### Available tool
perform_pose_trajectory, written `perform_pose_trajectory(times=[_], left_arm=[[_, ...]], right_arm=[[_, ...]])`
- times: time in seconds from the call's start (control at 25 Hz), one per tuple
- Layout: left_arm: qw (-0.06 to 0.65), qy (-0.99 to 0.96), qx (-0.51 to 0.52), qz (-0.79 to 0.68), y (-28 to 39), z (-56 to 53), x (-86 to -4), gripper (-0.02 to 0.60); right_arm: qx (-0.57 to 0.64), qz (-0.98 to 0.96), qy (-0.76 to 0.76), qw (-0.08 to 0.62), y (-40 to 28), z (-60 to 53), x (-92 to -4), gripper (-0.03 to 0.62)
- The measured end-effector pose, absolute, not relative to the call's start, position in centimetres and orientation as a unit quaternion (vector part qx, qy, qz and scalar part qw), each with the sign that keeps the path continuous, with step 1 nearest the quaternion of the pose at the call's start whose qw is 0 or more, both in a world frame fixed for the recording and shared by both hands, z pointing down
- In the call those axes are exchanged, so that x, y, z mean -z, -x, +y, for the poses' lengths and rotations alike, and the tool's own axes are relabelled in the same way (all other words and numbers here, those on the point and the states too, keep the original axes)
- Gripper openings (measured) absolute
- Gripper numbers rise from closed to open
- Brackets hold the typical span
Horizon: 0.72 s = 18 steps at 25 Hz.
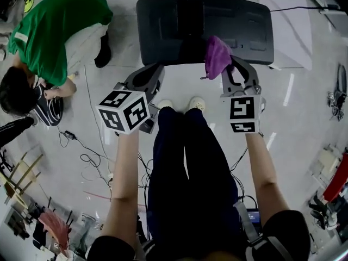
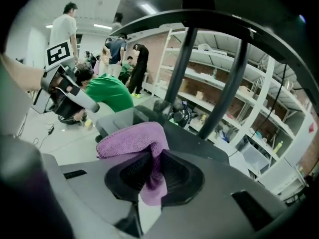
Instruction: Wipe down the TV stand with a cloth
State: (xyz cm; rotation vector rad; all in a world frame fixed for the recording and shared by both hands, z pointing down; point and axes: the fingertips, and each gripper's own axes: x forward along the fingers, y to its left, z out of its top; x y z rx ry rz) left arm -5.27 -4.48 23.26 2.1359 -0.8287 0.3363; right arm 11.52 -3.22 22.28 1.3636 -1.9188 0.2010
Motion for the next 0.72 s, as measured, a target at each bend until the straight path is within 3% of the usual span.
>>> perform_pose_trajectory(times=[0.32,0.72], left_arm=[[0.405,-0.827,-0.111,-0.373,13.1,-5.1,-23.5,0.006],[0.406,-0.826,-0.114,-0.375,16.8,-6.2,-25.0,0.006]], right_arm=[[-0.091,-0.795,-0.486,0.351,-0.6,-3.9,-22.5,0.069],[-0.145,-0.822,-0.460,0.302,9.4,-5.9,-24.2,0.069]])
